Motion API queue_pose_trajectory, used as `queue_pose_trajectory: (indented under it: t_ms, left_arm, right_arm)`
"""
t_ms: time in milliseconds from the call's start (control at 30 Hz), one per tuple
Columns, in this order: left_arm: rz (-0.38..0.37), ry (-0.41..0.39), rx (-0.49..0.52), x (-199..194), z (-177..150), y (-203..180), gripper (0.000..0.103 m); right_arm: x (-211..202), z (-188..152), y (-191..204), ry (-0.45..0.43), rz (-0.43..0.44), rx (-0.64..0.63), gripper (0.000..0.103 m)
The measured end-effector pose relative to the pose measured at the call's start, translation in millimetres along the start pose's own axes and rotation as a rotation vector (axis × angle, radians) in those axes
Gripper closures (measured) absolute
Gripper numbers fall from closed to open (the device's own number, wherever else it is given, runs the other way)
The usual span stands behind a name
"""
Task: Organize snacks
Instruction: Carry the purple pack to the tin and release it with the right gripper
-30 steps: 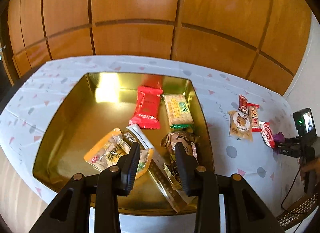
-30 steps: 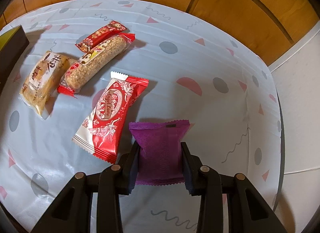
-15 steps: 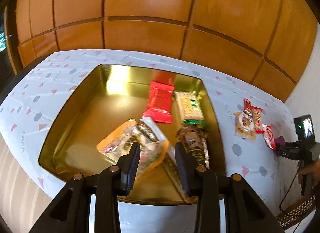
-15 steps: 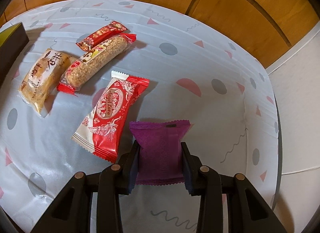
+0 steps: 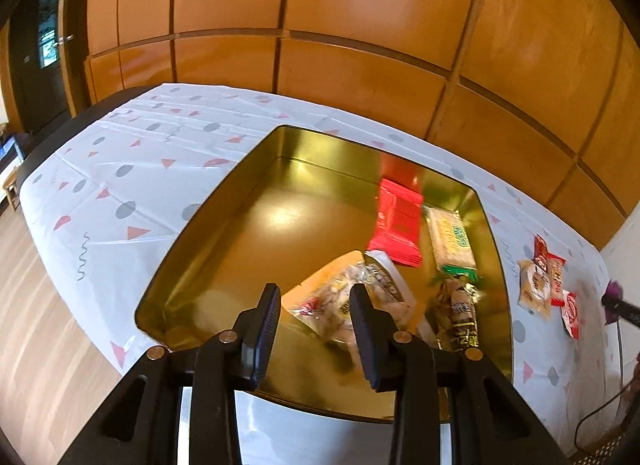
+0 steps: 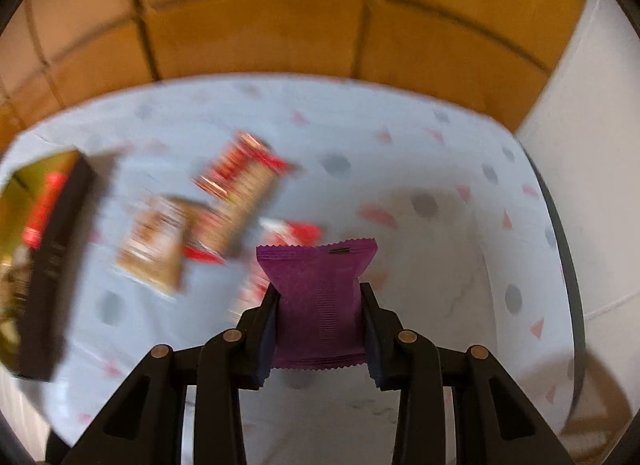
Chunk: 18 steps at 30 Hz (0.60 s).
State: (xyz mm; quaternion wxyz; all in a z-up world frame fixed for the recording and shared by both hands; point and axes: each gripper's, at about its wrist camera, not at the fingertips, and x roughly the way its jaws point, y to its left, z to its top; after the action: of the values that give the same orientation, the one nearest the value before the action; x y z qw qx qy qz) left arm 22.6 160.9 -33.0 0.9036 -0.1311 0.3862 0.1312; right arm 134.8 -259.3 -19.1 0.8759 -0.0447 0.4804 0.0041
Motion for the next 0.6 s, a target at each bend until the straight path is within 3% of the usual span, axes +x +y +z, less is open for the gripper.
queue_pose_trajectory:
  t_ms: [233,400,600]
  left_arm:
    - [-0.007,-0.005,0.009,-1.5,-1.3,0.4,0.067]
    - [-0.016,-0.001,0.014,-1.5,-2.7,0.6,0.067]
    - [-0.02,0.007,0.018,0.1,-3.7,3.4,0.067]
  right_arm:
    - [-41.3,16.4,90.4,-0.117,0.227,-0.134,0.066]
    - [-41.5,25.4,164.5,-0.097,0.433,-0.196,0.066]
    - [-22.3,37.9,228.1,-0.062,0.542,-0.226,0.065]
